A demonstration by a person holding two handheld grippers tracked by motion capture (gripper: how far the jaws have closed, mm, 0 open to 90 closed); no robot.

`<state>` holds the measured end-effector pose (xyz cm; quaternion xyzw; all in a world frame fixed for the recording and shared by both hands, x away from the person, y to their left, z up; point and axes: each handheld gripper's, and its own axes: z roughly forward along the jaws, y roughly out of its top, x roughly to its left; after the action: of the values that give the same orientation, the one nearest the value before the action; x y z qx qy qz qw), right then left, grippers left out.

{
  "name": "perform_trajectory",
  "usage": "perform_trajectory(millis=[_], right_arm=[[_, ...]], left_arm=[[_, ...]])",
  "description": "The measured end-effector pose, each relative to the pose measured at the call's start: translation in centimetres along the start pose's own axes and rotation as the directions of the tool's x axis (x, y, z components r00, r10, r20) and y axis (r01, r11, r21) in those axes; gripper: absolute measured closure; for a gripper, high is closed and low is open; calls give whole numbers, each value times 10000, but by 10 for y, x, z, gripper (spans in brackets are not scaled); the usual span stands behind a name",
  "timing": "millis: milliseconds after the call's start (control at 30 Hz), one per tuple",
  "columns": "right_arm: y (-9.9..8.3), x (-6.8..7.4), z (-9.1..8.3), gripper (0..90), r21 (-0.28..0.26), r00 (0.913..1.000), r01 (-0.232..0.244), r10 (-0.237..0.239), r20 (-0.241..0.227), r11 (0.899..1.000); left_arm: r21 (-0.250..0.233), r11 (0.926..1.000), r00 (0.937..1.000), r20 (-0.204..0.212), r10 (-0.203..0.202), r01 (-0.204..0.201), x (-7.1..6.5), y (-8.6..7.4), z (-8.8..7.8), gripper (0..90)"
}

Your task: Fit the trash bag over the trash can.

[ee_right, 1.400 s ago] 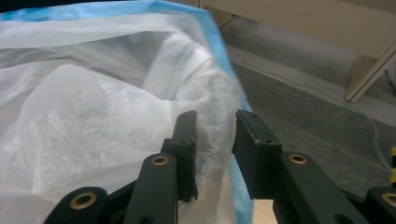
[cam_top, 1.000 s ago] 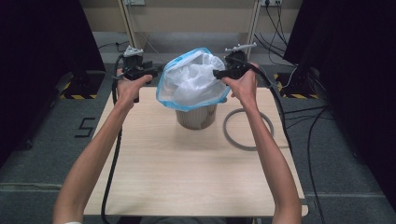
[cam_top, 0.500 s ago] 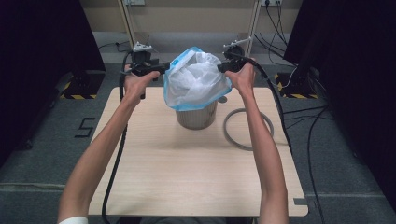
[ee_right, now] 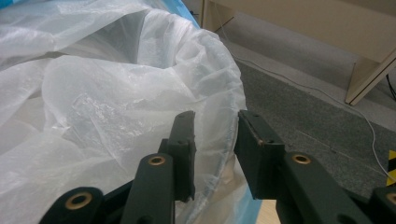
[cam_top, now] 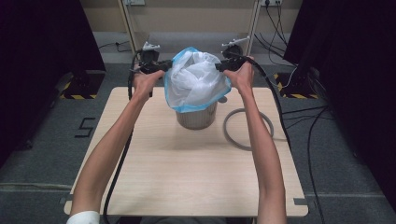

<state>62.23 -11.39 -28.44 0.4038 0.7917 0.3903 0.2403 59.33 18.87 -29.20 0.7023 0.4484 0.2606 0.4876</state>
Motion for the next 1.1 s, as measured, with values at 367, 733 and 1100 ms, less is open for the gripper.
perform_trajectory(millis=[367, 733, 1100], right_arm=[[-8, -1, -42, 521, -847, 9993, -346, 333, -176, 9958], [-57, 3, -51, 453, -319, 9998, -189, 187, -41, 9993], [-82, -3, -9, 590, 56, 9855, -1556, 1556, -677, 9878]], left_arm=[[455, 9964, 9973, 68, -725, 722, 32, -56, 8, 878], [218, 9980, 9972, 448, -601, 591, 30, -71, -5, 870], [302, 9982, 9968, 608, -527, 509, 24, -78, 0, 868]])
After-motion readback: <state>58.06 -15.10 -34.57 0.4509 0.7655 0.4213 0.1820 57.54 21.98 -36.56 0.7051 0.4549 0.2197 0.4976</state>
